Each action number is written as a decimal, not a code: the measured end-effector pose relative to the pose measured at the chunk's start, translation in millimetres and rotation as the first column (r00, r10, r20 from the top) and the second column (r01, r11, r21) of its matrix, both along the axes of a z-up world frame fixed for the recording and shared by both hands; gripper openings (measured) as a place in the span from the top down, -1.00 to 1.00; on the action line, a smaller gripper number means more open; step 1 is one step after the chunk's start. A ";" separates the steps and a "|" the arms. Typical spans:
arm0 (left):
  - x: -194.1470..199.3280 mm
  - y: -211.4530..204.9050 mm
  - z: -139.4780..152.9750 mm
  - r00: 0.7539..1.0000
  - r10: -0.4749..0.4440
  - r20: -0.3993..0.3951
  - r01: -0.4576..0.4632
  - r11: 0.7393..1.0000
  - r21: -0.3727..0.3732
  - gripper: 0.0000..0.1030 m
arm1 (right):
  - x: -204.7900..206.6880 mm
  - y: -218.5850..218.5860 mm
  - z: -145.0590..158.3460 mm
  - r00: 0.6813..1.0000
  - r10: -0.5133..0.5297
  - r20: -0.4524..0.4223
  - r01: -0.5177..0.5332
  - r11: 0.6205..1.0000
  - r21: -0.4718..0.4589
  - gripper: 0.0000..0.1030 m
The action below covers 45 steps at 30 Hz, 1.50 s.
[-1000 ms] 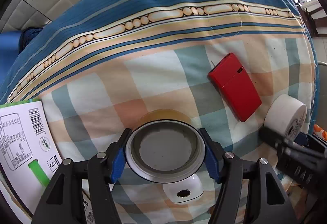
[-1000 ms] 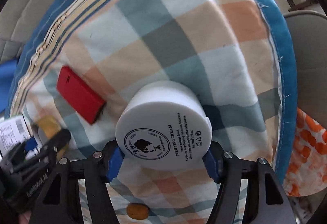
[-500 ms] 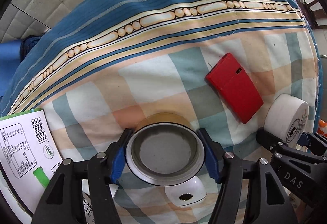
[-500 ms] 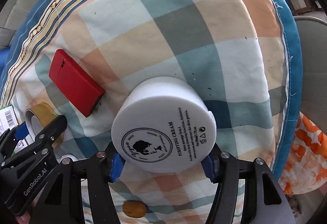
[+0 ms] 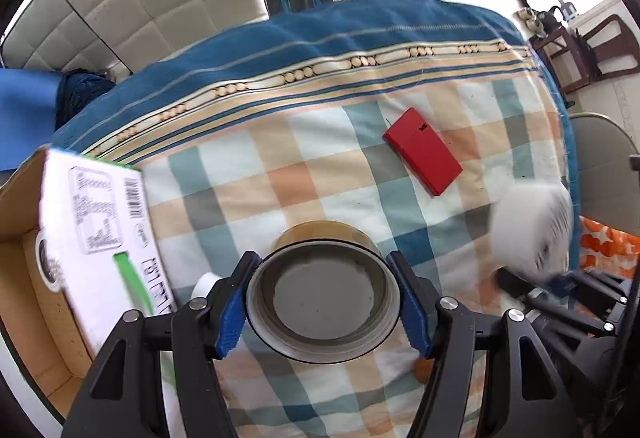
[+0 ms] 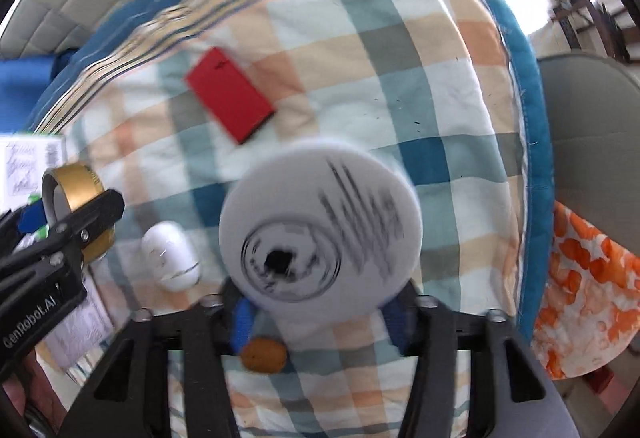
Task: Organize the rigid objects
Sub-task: 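Grasp the gold-rimmed tape roll with left tool while right tool grasps the white cream jar, then carry the tape roll and white cream jar into the cardboard box with both tools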
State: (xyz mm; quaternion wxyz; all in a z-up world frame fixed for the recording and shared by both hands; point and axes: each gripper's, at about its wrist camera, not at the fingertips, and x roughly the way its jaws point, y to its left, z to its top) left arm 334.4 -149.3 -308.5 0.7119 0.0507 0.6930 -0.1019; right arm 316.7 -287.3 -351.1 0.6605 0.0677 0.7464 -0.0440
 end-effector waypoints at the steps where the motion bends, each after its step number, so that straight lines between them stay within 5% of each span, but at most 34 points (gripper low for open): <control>1: -2.8 3.5 3.2 1.000 0.001 0.004 -0.001 1.000 -0.001 -0.21 | -0.5 4.5 3.5 1.000 0.023 0.009 -0.023 1.000 -0.020 0.98; 7: -6.1 21.9 -4.6 0.999 0.028 -0.015 -0.028 1.000 -0.005 -0.21 | -13.6 -16.4 -8.9 0.996 -0.084 -0.013 0.085 0.995 0.043 0.83; 9: -5.2 29.1 -6.6 0.999 0.039 -0.020 -0.039 0.999 -0.019 -0.21 | -12.0 -25.6 3.2 0.992 -0.125 0.034 0.122 0.990 0.072 0.32; 11: 0.7 32.9 -10.7 0.999 0.045 -0.026 -0.045 0.999 -0.025 -0.21 | -4.2 -28.4 12.7 0.985 -0.149 0.082 0.143 0.987 0.076 -0.50; 19: 35.0 19.0 -22.8 0.999 0.036 -0.040 -0.036 0.999 -0.006 -0.21 | 65.4 -19.7 -17.2 0.991 -0.136 0.016 0.135 0.989 0.057 -0.52; 24: 43.3 15.2 -31.7 0.998 0.026 -0.051 -0.027 1.000 -0.001 -0.21 | 76.5 -12.0 -54.2 0.989 -0.121 -0.089 0.121 0.993 -0.007 -0.37; 30: 45.8 19.6 -37.1 0.998 0.023 -0.060 -0.024 1.000 -0.011 -0.21 | 80.1 -9.4 -50.8 0.990 -0.120 -0.072 0.119 0.993 -0.011 -0.36; 37: 38.6 30.2 -19.1 1.000 0.008 -0.005 -0.008 1.000 -0.023 -0.21 | 69.0 -23.0 -10.2 0.999 -0.040 -0.004 0.040 0.998 -0.048 -0.35; 45: 1.3 78.2 48.3 0.994 0.035 0.106 -0.026 0.996 -0.087 -0.21 | 22.9 10.6 87.1 0.988 0.032 0.152 -0.036 0.999 0.027 -0.35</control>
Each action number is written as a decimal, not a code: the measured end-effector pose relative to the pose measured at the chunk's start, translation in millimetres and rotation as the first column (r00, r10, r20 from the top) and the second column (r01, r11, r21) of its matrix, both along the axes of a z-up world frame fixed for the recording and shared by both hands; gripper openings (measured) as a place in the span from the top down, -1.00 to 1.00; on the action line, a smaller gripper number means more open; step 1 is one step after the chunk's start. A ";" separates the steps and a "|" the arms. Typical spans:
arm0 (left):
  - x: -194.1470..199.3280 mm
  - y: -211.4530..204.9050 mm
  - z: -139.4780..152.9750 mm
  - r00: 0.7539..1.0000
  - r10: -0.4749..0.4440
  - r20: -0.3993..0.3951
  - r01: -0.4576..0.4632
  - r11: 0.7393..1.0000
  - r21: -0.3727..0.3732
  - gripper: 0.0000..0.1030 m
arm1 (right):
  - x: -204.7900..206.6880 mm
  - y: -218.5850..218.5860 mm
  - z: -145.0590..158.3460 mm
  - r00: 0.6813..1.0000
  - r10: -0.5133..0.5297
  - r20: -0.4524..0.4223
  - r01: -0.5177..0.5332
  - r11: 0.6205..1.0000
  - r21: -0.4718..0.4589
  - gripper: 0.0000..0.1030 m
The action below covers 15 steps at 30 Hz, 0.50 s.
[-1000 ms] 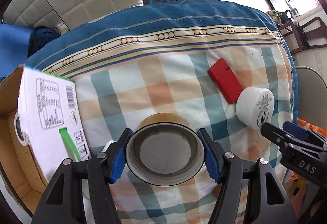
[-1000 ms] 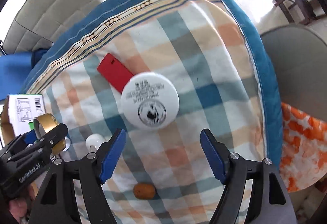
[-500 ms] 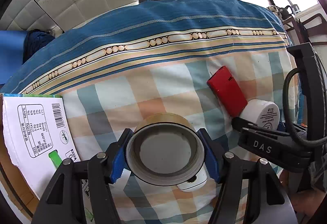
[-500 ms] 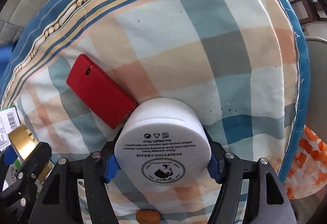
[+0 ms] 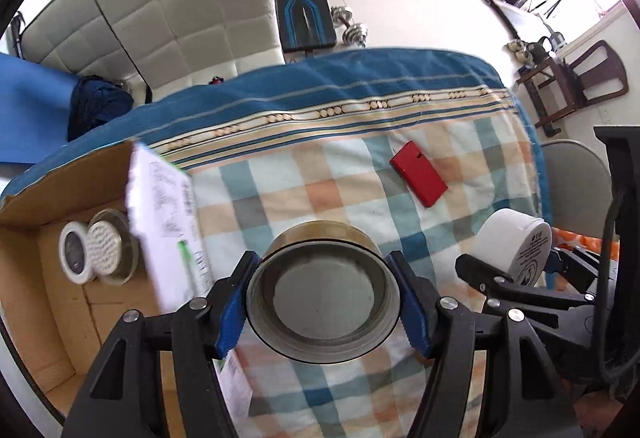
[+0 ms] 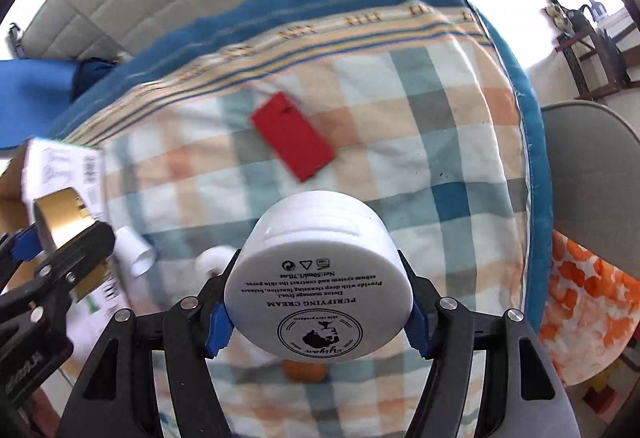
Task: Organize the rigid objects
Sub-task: 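Carry the tape roll and white cream jar into the cardboard box with both tools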
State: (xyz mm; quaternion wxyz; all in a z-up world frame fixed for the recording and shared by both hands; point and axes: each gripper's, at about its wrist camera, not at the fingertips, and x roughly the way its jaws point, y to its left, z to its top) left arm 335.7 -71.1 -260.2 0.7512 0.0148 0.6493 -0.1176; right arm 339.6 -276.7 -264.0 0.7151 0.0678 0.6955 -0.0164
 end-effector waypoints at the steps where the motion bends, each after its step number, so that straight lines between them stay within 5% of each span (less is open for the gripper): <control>1: -5.9 7.8 11.9 1.000 0.005 0.019 -0.005 1.000 -0.007 -0.21 | -1.7 10.5 11.5 1.000 0.008 0.019 -0.008 1.000 0.014 -0.35; 6: -39.5 66.4 64.1 0.994 0.045 0.097 -0.045 0.999 -0.007 -0.21 | -46.3 76.1 58.8 0.993 0.076 0.085 -0.082 0.994 0.068 -0.35; 15: -73.4 176.0 88.5 0.978 0.150 0.144 -0.161 0.984 0.070 -0.21 | -80.8 239.1 49.3 0.981 0.171 0.088 -0.176 0.983 0.055 -0.35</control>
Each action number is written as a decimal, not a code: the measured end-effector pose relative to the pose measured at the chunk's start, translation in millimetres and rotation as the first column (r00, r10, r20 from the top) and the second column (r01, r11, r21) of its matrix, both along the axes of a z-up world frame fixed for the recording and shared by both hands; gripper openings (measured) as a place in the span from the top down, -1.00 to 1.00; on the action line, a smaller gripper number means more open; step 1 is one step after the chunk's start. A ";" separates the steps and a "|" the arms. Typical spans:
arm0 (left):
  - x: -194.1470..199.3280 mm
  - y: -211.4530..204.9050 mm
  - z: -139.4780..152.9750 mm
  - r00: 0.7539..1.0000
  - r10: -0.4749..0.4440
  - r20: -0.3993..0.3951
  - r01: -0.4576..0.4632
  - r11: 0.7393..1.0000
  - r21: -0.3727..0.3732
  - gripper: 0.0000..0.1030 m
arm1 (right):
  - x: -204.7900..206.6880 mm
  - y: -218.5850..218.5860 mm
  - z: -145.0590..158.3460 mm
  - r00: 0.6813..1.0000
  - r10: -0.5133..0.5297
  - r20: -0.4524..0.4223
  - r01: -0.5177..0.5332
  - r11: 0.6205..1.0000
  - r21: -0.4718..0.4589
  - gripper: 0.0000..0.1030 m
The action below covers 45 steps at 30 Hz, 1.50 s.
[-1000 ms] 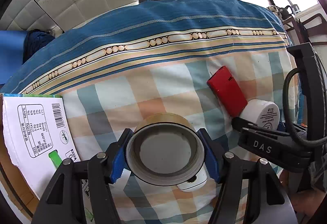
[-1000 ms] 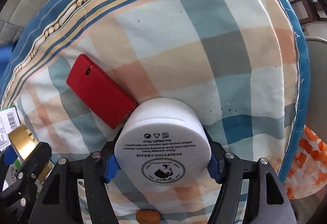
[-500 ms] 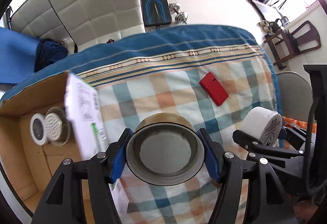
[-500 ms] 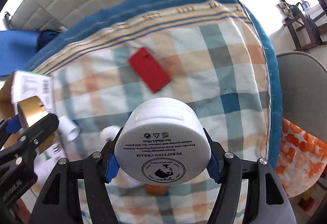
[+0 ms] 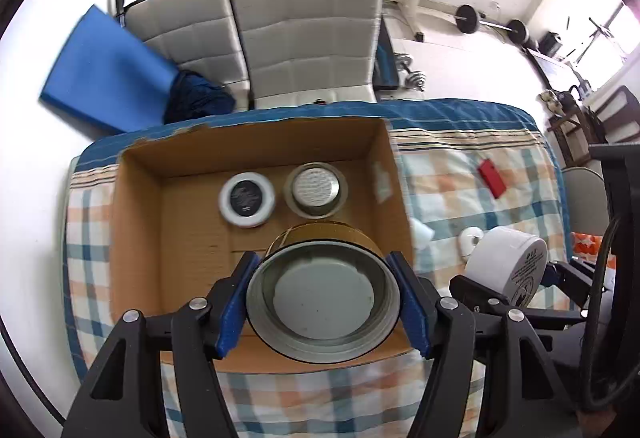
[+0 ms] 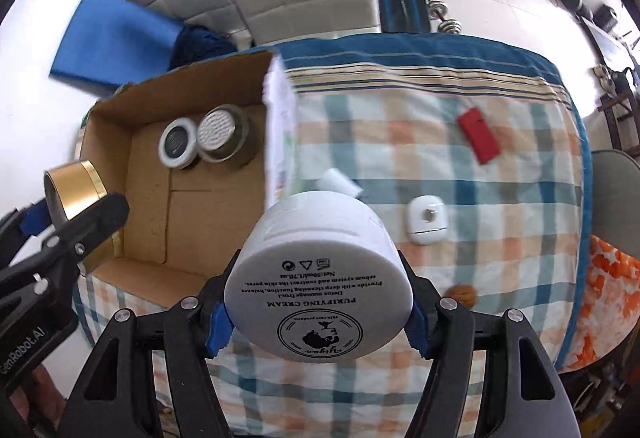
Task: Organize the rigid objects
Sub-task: 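Carry the tape roll and white cream jar into the cardboard box with both tools, then open both tools to release the tape roll and cream jar, then lift out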
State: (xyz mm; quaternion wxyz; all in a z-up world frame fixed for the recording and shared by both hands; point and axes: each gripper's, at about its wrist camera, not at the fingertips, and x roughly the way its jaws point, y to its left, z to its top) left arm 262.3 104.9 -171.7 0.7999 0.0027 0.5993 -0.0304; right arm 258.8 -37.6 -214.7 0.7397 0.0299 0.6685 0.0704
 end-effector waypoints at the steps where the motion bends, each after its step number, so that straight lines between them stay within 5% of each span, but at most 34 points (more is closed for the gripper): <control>1: -1.8 10.2 0.2 1.000 0.012 0.001 -0.012 1.000 -0.001 -0.21 | -1.6 13.0 -2.4 1.000 0.011 -0.002 -0.011 1.000 -0.002 -0.35; 12: -4.2 85.2 -19.5 0.996 0.090 -0.023 -0.090 0.996 -0.014 -0.21 | 0.3 103.7 -32.7 0.999 0.034 -0.040 -0.035 0.999 -0.014 -0.35; 22: 48.5 149.6 -120.0 0.962 0.163 -0.220 -0.175 0.984 -0.035 -0.21 | 35.0 140.5 -113.9 0.986 0.014 -0.165 -0.022 0.999 -0.048 -0.36; 34: 111.7 161.3 -177.7 0.942 0.170 -0.290 -0.158 0.985 0.065 -0.21 | 61.8 144.8 -169.7 0.968 -0.009 -0.252 -0.010 0.997 -0.073 -0.36; 45: 125.9 166.5 -191.1 0.926 0.163 -0.341 -0.166 0.986 0.019 -0.29 | 74.5 144.4 -194.5 0.948 -0.044 -0.315 0.014 0.995 -0.098 -0.37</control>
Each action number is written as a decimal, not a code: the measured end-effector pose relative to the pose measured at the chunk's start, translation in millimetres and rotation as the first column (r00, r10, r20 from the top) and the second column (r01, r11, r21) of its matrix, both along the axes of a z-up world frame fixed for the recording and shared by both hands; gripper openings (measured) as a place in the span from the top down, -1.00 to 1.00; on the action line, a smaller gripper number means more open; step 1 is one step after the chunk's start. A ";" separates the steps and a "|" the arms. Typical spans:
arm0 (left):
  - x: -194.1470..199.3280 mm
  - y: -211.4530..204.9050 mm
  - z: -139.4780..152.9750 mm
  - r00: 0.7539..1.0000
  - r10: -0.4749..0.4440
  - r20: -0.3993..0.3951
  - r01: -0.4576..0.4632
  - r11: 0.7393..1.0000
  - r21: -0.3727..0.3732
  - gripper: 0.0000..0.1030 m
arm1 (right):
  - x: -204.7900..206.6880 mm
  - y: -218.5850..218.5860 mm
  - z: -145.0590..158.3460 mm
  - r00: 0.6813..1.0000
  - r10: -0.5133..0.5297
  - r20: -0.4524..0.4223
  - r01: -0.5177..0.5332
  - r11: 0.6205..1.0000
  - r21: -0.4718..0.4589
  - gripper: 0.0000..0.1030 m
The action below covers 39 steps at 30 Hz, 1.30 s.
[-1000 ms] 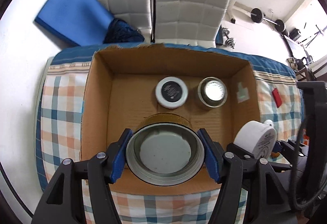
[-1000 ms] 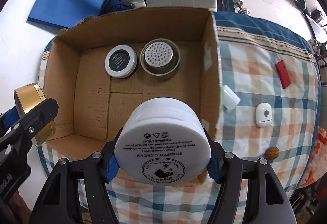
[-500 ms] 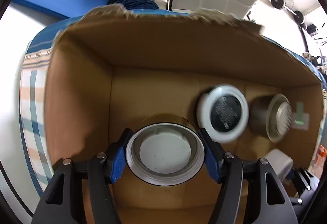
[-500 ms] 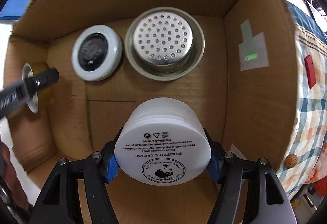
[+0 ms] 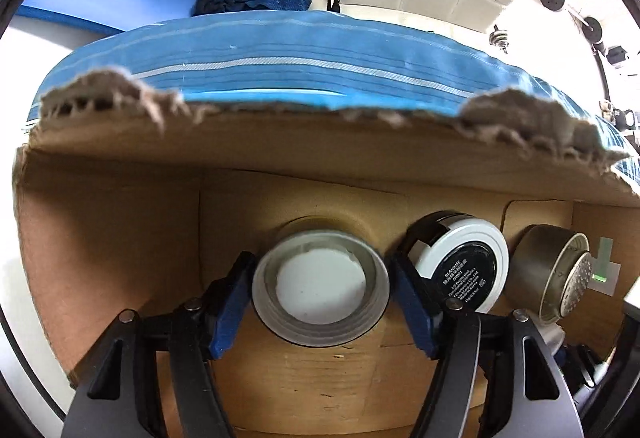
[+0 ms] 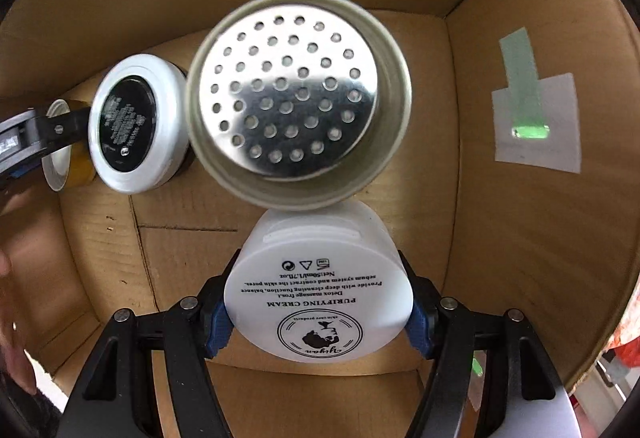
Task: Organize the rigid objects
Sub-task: 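Open both tools to release the tape roll and cream jar, then lift out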
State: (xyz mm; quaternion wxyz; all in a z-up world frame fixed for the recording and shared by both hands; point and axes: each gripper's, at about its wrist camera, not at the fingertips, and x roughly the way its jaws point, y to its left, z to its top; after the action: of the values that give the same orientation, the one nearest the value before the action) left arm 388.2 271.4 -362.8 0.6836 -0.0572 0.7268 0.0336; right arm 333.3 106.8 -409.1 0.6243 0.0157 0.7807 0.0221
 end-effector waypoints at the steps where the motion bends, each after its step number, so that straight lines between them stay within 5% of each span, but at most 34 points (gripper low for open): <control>1: -1.0 -0.7 1.9 1.000 -0.004 0.000 0.004 1.000 -0.004 -0.32 | 0.2 -0.7 -0.5 1.000 -0.002 -0.001 0.002 1.000 -0.001 -0.38; 4: -1.5 -2.7 8.8 1.000 -0.014 -0.002 0.014 1.000 0.003 -0.42 | 3.2 -0.5 0.0 1.000 -0.007 -0.011 0.007 1.000 0.004 -0.41; 9: -9.5 -12.3 29.0 1.000 -0.014 0.004 0.014 0.999 -0.035 -0.96 | -0.7 1.4 7.9 1.000 0.002 -0.025 -0.001 0.999 0.039 -0.65; 19: -48.3 -7.1 71.7 0.997 0.029 0.072 -0.027 0.999 -0.039 -0.99 | -25.2 4.0 52.5 0.998 0.048 0.046 -0.051 0.997 0.057 -1.00; 39: -162.9 -34.7 179.7 0.954 -0.013 0.298 0.024 0.999 -0.033 -0.99 | -112.0 -28.4 177.3 0.961 0.082 0.264 -0.114 0.987 0.111 -1.00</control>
State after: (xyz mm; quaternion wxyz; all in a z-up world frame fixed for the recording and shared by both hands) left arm 225.3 236.7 -183.1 0.7846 -0.0674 0.6164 0.0049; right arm 221.3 78.5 -231.8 0.7167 0.0132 0.6895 0.1039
